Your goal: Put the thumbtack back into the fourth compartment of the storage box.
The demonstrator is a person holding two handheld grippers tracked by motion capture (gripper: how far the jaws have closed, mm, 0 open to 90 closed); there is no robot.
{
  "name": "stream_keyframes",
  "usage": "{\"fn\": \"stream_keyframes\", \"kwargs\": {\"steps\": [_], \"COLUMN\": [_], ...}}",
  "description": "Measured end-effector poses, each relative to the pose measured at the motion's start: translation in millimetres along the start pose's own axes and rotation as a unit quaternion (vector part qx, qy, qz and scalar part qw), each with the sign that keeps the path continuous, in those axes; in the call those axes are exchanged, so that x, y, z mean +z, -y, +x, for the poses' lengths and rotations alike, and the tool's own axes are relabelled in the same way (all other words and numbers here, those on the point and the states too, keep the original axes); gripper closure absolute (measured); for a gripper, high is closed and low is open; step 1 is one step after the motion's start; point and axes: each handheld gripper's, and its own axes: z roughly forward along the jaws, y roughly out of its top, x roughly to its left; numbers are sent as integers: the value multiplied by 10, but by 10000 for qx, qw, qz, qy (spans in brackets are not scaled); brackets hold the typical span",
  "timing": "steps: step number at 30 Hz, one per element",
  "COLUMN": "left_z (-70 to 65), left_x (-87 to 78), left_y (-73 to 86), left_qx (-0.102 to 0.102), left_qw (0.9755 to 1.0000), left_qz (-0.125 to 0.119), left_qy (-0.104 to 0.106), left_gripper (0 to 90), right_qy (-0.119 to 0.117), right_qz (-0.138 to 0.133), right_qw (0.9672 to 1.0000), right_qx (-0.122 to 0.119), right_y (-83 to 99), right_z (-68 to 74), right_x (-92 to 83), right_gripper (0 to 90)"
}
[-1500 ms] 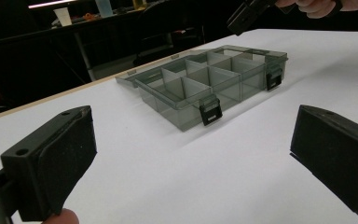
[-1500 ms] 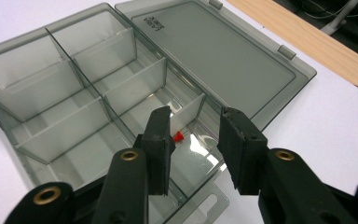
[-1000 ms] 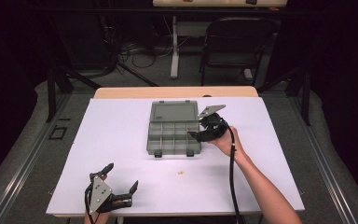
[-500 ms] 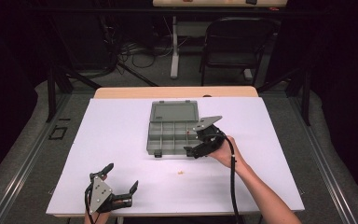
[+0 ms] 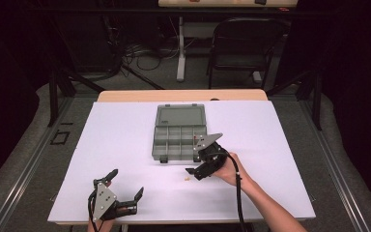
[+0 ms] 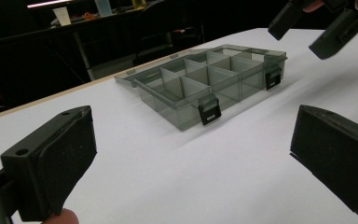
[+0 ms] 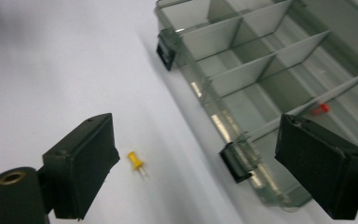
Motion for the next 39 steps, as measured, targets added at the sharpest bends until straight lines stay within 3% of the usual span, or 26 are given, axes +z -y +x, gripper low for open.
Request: {"fn": "stream_keyframes", "kwargs": {"steps": [7, 19, 33, 39], "left_z": [2, 0, -2, 2], "left_x": [-4, -9, -11, -11], "left_y": [0, -2, -3, -1], "left_qx": [3, -1, 3, -4], "left_qw": [10000, 10000, 10000, 10000], "left_qz": [10, -3, -6, -3], "left_qy": [-1, 8, 14, 14], "left_gripper": [0, 0, 0, 0], "right_qy": [-214, -425, -497, -474], "right_qz": [236, 456, 505, 509], "right_qw": [9995, 9980, 9975, 9976], "right_qx": [-34, -60, -11, -19], "right_y": [106, 210, 281, 297], "right_z": [142, 254, 243, 233], "right_x": [141, 295, 383, 397], "right_gripper": [65, 34, 146, 303]}}
